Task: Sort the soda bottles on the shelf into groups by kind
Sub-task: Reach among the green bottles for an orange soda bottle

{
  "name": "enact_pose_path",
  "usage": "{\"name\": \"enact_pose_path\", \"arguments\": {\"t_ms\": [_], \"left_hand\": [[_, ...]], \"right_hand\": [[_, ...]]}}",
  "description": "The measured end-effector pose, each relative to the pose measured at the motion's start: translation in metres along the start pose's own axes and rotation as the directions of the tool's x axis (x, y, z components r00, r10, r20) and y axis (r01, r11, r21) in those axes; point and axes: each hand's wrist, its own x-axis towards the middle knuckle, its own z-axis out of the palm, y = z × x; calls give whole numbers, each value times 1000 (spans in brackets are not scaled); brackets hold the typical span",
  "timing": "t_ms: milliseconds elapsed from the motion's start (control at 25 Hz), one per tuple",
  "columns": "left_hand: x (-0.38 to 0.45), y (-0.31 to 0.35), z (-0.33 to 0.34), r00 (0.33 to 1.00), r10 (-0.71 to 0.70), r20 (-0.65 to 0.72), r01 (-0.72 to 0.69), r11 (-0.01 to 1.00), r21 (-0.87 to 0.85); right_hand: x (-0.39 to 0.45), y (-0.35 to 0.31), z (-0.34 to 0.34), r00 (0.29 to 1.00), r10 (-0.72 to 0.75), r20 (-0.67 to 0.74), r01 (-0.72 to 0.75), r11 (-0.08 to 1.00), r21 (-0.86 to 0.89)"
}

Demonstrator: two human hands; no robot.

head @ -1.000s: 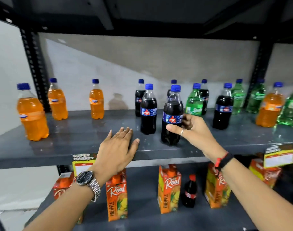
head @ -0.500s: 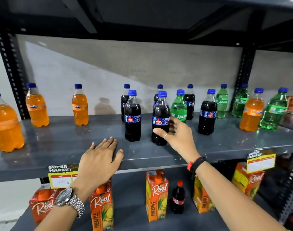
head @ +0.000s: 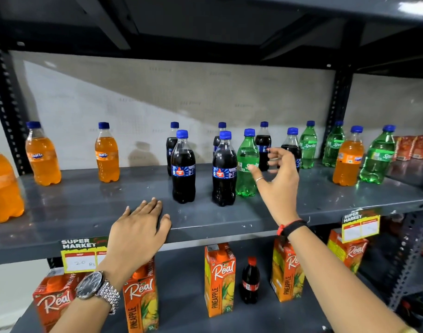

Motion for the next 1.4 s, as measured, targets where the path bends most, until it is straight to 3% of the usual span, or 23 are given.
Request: {"name": "enact_pose_path", "arguments": {"t_ms": [80,160,240,440,720,840,1000,1400], "left_hand": [[-1,3,-2,1000,7,-11,-7,1000,-6],[-6,15,-5,997,47,-68,-48,999,-6],[-14,37,-4,984,108,-144,-112,993,-23],[-17,89,10,934,260,-244,-292,951,-105],[-2,175,34,914,294,-280,-336,935,-114],[16,216,45,931,204,-303,-260,953,-157],[28,251,59,935,-29,-353,-54,974,-221],[28,262,66,918,-105,-382,55,989,-140]], "right_hand": [[11,11,4,970,170,175,-162,985,-63],[18,15,10,881,318,351,-302,948,-102],[21,18,14,833,364,416,-365,928,-82],[19,29,-2,881,327,343,-310,945,-105],[34,59,-98,942,237,238,-203,966,-159],[53,92,-136,944,233,232,-195,965,-176],[70,133,-163,948,219,232,-187,971,-151],[90,173,-141,924,228,308,-238,971,-6]]}}
